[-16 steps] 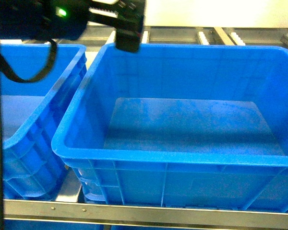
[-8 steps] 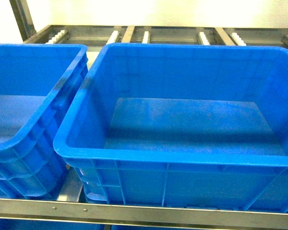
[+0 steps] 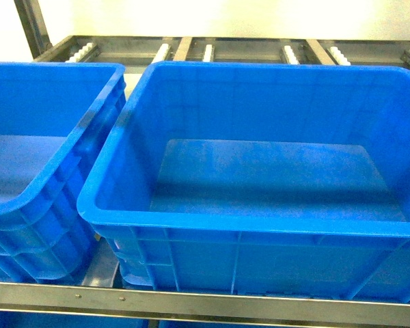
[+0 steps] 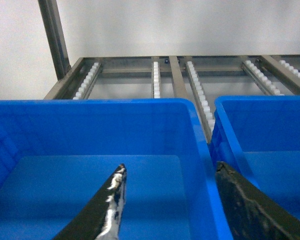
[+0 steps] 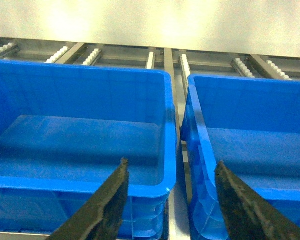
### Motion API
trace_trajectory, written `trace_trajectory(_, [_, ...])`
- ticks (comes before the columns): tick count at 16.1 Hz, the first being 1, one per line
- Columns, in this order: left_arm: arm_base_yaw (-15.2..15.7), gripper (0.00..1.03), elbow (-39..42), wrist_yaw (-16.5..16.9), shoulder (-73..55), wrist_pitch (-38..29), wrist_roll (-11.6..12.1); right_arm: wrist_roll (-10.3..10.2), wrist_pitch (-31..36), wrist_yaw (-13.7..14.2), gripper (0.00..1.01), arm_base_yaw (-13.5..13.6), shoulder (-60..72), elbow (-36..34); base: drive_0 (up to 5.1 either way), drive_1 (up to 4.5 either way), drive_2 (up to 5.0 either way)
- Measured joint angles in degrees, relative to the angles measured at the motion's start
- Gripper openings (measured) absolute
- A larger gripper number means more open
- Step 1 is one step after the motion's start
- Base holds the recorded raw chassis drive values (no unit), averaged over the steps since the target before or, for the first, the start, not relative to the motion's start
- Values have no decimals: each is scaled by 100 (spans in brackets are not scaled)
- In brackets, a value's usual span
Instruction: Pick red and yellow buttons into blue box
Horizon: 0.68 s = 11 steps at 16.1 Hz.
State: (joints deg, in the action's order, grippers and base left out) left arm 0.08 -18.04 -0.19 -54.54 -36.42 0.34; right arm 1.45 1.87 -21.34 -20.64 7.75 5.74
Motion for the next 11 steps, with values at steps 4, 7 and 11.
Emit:
trace_trajectory(4, [-4,6,715,2,706,9,0,-44,-140,966,9,925,-348,-208,0,0,0])
trace_trajectory(7, [-4,2,1084,0,1244,221,-20,-66,-229,1969,2,1897,-531,-299,0,0,0])
trace_trajectory(11, [-4,2,1414,11,2020,662,-26,-63,-184,2129,2,2065,-750,-496,0,0,0])
